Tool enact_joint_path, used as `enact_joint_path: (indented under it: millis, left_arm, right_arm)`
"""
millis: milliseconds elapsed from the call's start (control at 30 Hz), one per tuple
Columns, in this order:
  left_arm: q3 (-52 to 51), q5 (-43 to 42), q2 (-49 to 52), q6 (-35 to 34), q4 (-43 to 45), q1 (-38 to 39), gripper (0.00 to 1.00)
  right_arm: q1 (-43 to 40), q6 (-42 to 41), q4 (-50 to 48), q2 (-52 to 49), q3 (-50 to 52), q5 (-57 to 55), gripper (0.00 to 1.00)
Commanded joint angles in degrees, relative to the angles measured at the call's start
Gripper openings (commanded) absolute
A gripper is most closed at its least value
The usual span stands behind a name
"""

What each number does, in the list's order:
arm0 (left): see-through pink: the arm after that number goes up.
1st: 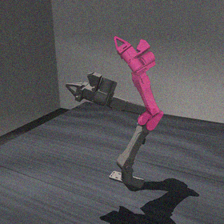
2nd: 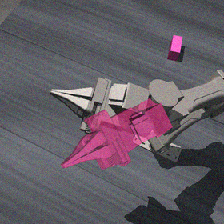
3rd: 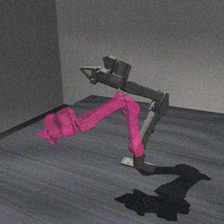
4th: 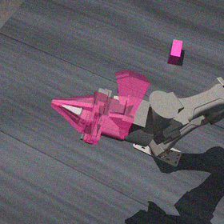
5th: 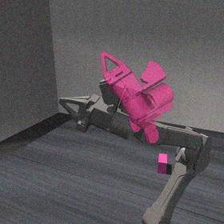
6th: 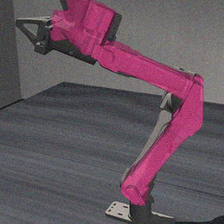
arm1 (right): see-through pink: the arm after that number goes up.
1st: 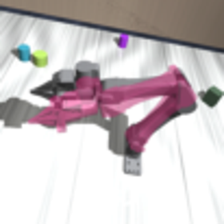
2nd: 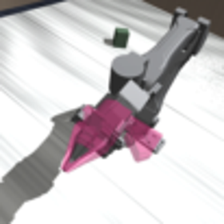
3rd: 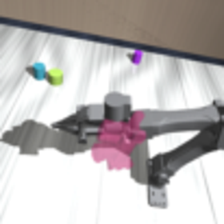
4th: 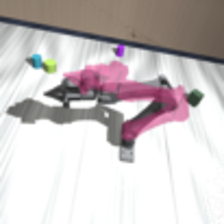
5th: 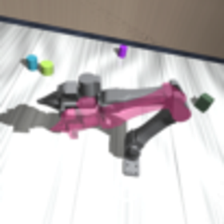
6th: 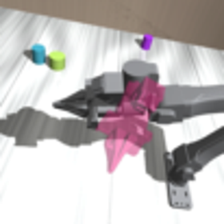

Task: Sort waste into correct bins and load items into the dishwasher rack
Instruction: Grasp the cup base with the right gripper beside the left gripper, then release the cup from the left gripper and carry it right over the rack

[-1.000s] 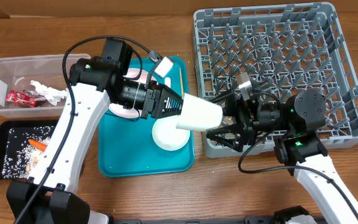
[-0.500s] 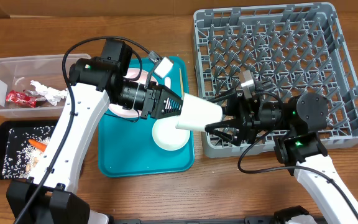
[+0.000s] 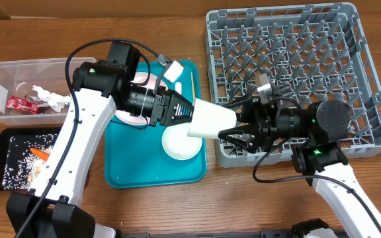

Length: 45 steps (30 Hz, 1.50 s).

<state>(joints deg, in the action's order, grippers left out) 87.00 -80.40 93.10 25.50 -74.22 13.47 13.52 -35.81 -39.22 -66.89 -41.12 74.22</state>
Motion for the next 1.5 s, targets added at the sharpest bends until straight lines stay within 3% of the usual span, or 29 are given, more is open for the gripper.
enact_joint_path:
  millis: [0,1033,1300,1467]
  left_arm:
    - [0.35,3.08,-0.85,-0.26,-0.96,0.48,0.04]
    - [0.35,10.69,-0.85,-2.54,-1.49,1.55,0.08]
    - [0.35,25.22,-0.85,-18.34,5.20,1.53,0.18]
    - [0.35,26.56,-0.85,-24.44,10.54,1.55,0.21]
  right_arm:
    - [0.24,-2.91,-4.90,0.48,-0.87,-1.36,0.56]
    - [-4.31,-6.47,-6.40,0.48,-1.03,-2.62,0.56]
    - [-4.28,-9.55,-6.38,0.48,-1.99,-2.56,0.57]
    - [-4.28,-11.10,-6.32,0.48,-3.58,-1.88,0.56]
